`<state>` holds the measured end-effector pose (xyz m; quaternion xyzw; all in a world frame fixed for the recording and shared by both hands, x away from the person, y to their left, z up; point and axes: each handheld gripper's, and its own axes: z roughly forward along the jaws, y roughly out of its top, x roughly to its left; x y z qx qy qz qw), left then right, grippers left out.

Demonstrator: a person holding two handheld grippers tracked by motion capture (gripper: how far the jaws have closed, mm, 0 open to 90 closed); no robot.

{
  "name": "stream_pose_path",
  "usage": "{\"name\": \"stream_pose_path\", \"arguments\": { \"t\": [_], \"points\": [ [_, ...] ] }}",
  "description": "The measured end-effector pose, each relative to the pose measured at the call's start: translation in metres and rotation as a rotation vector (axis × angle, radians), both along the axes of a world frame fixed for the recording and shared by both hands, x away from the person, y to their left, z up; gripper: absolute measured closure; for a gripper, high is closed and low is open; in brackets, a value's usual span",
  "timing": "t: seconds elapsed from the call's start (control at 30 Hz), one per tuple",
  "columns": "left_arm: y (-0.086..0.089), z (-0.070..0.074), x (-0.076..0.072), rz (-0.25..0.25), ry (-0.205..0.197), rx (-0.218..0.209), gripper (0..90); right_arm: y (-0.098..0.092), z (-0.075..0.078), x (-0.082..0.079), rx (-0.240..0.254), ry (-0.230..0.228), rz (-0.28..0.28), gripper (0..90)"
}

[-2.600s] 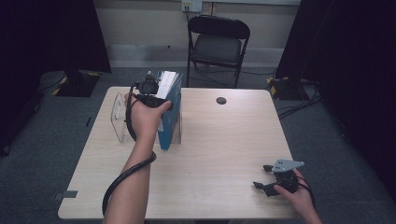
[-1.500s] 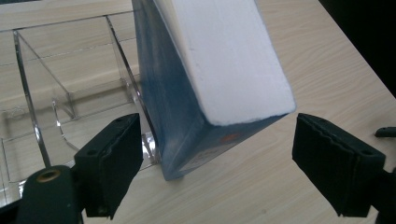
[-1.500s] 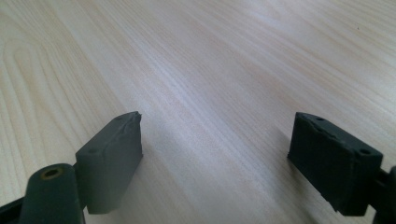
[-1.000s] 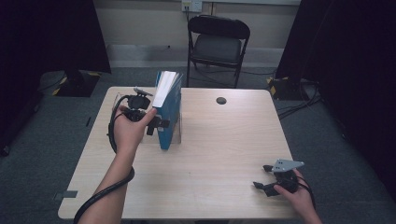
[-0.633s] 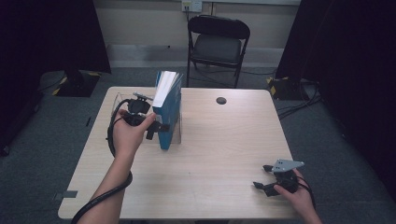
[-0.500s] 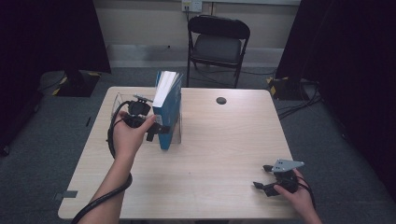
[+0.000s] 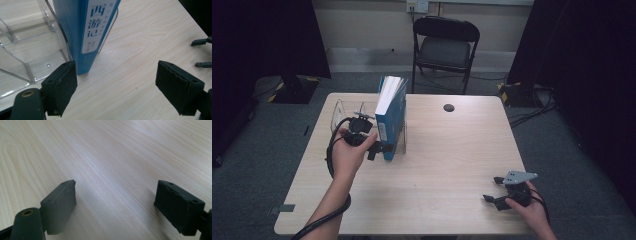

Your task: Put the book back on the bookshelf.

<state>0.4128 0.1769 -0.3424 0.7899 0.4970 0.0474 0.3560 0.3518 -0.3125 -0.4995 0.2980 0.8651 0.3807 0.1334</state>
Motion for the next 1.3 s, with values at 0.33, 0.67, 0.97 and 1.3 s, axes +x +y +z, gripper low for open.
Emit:
{"name": "stream_pose_path", "arguments": {
  "t": [0.33,0.67,0.97,1.3],
  "points": [
    [0.002,-0.012,-0.005,-0.006,-0.004,-0.008,18.2,0.000,0.000,0.000,0.000,0.000,0.000,16.4],
    [0.006,-0.023,-0.011,-0.023,0.005,-0.018,19.0,0.000,0.000,0.000,0.000,0.000,0.000,16.4],
    [0.010,-0.035,-0.015,-0.026,0.022,-0.016,19.0,0.000,0.000,0.000,0.000,0.000,0.000,16.4],
    [0.010,-0.051,-0.017,-0.022,0.037,-0.016,19.2,0.000,0.000,0.000,0.000,0.000,0.000,16.4]
  ]
}}
